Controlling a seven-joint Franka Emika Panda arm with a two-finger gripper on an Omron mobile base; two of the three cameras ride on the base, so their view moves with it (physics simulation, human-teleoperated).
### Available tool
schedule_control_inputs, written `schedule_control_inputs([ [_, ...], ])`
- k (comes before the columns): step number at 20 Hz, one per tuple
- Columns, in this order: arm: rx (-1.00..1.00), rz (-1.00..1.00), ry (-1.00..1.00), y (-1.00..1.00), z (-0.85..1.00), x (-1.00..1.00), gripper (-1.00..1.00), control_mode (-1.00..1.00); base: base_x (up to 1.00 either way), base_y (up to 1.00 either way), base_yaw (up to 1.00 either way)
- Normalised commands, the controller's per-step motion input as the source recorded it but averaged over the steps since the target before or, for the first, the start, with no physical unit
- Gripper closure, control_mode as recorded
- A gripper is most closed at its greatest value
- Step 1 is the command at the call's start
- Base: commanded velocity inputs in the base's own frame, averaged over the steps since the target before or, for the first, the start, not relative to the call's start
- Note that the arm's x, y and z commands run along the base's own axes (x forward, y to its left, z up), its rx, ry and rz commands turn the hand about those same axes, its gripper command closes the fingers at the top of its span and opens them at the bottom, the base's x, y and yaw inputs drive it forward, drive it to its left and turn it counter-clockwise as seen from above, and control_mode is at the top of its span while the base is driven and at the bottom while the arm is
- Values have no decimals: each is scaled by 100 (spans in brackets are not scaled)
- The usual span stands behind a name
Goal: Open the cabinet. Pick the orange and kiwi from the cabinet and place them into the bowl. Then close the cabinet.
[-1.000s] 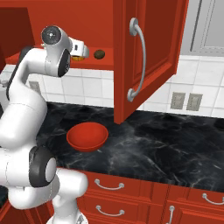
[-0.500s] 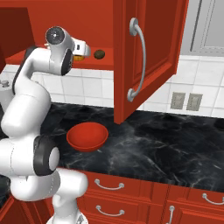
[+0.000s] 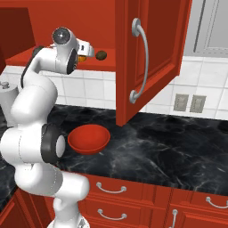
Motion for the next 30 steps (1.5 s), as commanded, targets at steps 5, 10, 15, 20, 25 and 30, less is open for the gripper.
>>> schedule_control_inputs([
  [5,0,0,2,0,-18,26,-100,-100,0,0,0],
  [10,0,0,2,0,-24,23,-100,-100,0,0,0],
  [15,0,0,0,0,-15,36,-100,-100,0,0,0],
  [20,0,0,1,3,-7,14,100,-100,0,0,0],
  [25,0,0,-3,0,9,-17,100,-100,0,0,0],
  [30,0,0,-13,-3,49,-84,100,-100,0,0,0],
])
